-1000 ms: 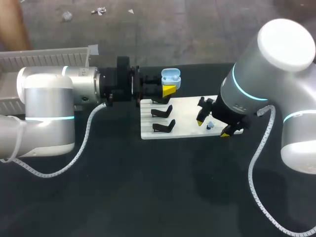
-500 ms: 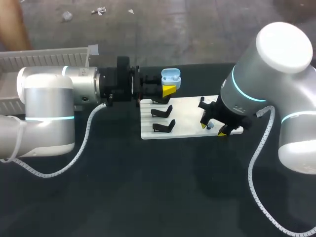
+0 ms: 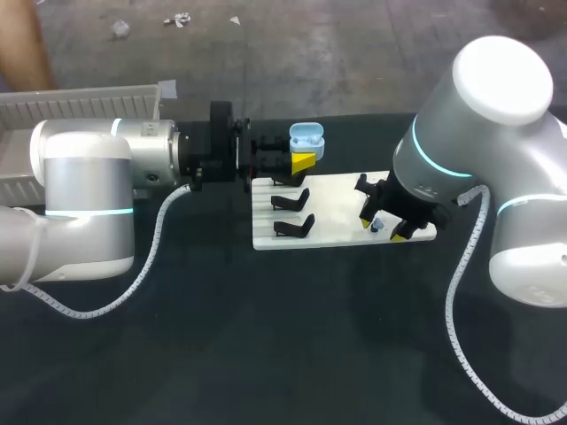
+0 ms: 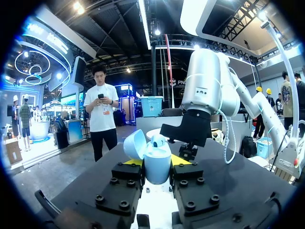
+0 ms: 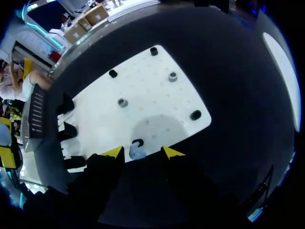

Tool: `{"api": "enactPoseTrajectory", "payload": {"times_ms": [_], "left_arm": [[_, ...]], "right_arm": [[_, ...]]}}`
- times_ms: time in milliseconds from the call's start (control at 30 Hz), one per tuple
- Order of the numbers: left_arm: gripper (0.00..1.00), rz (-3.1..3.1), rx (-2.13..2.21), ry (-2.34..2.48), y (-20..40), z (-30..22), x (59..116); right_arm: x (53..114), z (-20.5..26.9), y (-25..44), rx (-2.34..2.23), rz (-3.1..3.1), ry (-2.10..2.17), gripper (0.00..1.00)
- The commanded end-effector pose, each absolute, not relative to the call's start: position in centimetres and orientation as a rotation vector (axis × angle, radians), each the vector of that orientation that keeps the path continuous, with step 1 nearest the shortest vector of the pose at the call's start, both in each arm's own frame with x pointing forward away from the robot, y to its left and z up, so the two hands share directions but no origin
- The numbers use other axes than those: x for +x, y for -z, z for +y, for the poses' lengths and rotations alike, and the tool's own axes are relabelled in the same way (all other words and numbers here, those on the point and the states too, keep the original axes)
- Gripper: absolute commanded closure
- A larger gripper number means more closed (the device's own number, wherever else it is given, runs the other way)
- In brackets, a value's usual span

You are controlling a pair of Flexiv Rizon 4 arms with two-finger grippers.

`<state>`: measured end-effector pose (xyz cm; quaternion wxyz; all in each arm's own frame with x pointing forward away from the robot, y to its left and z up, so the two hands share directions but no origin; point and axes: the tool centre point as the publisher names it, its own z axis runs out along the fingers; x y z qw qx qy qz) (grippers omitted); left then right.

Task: Pick up each earbud case from the left stands, insert the matching earbuds, close the lid, and place the case in the box.

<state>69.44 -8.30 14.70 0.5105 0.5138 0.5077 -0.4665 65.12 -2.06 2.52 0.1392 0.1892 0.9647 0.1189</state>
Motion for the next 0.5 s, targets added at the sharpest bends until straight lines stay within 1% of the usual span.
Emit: {"api": "enactPoseTrajectory", "payload": {"times_ms": [33, 233, 500], "left_arm": [[1.0, 1.218, 1.231, 1.117, -14.61, -8.31, 69.29], [1.0, 1.218, 1.231, 1.117, -14.61, -8.31, 69.29], [1.0, 1.218, 1.231, 1.117, -14.61, -8.31, 69.29]], "right_arm": [[65.44, -1.88, -2.57, 0.545, 2.799, -0.34, 0.54], [65.71, -1.88, -2.71, 0.55, 2.793, -0.343, 0.6], [65.81, -1.62, -2.84, 0.541, 2.794, -0.352, 0.6]]}}
